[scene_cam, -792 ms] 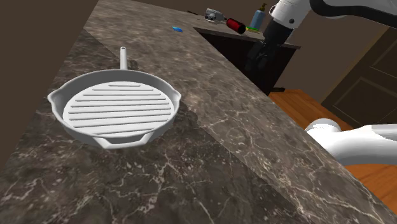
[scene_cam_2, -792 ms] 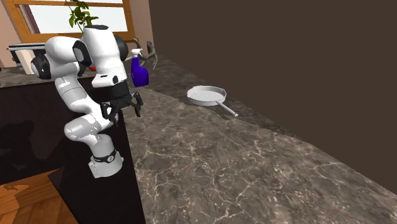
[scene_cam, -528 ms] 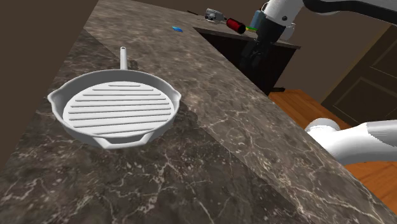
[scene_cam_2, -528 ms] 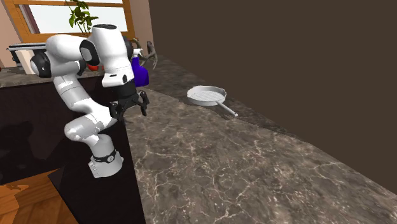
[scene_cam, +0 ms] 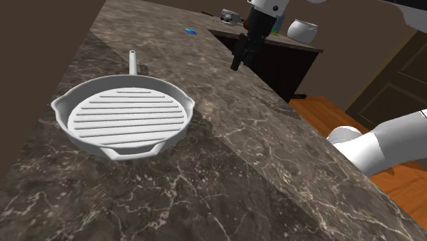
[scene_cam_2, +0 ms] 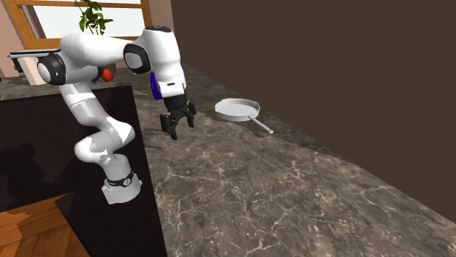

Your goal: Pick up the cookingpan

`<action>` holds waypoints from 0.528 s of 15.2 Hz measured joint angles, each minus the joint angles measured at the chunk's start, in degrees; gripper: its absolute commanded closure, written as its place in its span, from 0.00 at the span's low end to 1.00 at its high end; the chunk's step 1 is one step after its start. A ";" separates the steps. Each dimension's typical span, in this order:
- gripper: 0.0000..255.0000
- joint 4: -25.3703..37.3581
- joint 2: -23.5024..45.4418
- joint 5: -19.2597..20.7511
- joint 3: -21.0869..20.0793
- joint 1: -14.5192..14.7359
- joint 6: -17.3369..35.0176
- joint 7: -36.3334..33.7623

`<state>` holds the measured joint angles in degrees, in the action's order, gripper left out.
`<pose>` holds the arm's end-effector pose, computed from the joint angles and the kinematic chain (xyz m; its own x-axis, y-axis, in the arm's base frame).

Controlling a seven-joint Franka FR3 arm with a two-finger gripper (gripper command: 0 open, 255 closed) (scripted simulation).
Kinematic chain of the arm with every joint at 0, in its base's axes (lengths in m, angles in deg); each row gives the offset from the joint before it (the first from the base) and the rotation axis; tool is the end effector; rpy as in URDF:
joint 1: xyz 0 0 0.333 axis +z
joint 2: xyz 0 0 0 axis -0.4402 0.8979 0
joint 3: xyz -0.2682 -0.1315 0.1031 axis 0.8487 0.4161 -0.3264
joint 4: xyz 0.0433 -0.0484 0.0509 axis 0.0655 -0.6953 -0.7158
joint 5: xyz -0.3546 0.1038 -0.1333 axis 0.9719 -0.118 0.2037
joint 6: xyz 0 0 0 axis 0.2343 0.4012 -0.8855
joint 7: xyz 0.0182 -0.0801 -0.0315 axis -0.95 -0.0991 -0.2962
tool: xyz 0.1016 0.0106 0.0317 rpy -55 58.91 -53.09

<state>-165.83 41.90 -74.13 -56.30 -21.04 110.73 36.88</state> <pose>0.3905 0.1050 0.6181 0.9911 0.1041 0.0828 0.1084 -0.9929 -0.0492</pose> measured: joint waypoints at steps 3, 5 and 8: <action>0.00 5.90 6.34 -0.63 -1.91 1.55 -0.08 0.57; 0.00 9.31 10.32 -0.84 -3.10 2.51 0.12 1.12; 0.00 15.20 15.89 -0.94 -4.99 3.99 -0.76 1.62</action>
<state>-150.63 57.79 -75.07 -61.30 -17.05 109.97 38.50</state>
